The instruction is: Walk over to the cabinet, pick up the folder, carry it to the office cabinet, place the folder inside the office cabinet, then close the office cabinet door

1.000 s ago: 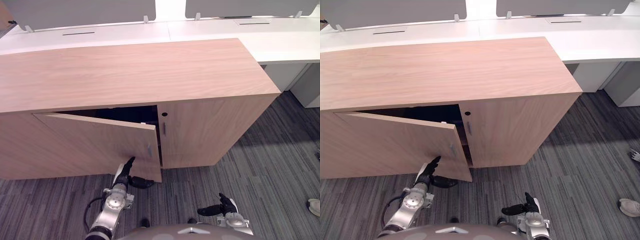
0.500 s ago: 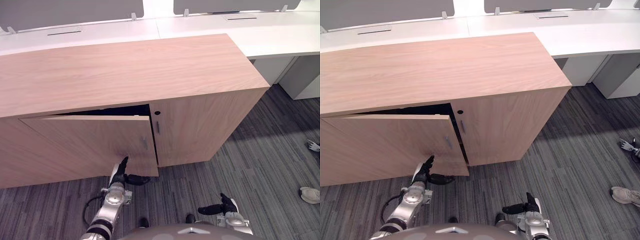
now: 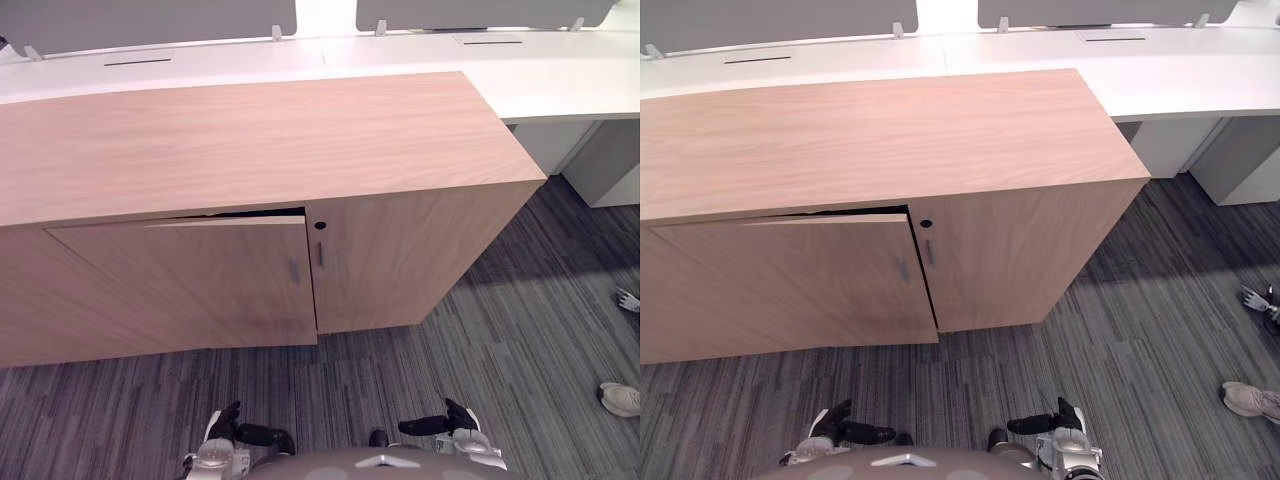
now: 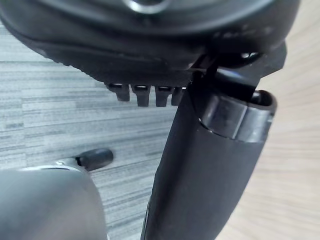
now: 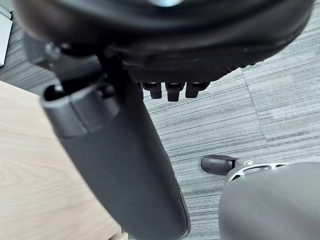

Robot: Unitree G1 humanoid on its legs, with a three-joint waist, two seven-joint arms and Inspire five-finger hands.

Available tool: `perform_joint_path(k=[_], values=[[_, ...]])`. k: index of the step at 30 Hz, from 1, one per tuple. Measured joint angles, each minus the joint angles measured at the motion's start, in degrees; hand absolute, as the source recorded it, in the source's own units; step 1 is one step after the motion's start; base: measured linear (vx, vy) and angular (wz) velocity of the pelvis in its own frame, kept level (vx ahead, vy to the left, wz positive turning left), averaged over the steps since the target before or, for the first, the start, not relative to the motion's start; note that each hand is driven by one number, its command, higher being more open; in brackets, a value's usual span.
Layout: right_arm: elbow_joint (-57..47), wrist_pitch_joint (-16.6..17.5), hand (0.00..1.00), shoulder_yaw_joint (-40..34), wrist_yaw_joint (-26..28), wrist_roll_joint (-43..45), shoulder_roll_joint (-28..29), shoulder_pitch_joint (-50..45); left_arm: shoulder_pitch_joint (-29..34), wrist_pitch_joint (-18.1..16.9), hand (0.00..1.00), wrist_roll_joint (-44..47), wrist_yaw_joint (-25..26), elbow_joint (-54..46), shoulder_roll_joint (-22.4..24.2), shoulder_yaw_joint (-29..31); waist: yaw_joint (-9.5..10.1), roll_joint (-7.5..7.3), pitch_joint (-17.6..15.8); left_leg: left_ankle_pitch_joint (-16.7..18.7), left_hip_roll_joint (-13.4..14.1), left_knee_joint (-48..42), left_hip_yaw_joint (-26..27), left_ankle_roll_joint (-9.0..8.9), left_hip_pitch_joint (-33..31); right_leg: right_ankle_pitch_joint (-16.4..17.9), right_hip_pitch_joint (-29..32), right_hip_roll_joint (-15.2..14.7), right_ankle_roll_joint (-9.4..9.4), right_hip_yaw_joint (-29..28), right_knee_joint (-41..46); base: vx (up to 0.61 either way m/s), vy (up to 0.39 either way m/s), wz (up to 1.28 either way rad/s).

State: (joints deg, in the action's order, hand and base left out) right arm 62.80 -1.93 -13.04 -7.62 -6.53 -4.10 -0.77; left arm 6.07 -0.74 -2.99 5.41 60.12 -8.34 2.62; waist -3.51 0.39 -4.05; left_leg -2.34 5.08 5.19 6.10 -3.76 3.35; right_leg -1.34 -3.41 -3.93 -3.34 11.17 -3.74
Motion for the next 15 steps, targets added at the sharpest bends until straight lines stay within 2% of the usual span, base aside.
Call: perform_joint_path(k=[15], values=[[0.59,-0.28,1.00,-1.45,0.19,0.01,0.13,0.21,1.45,0.11,1.00,2.58,-0.18,0.90,1.86,7.80,0.18,-0.01,0.01,-0.08,-0.67,0.19,-2.17,0.12,-0.01,0.76,-1.14,-0.59,-0.54,2.39,0.31,0.01,0.015,0.08]])
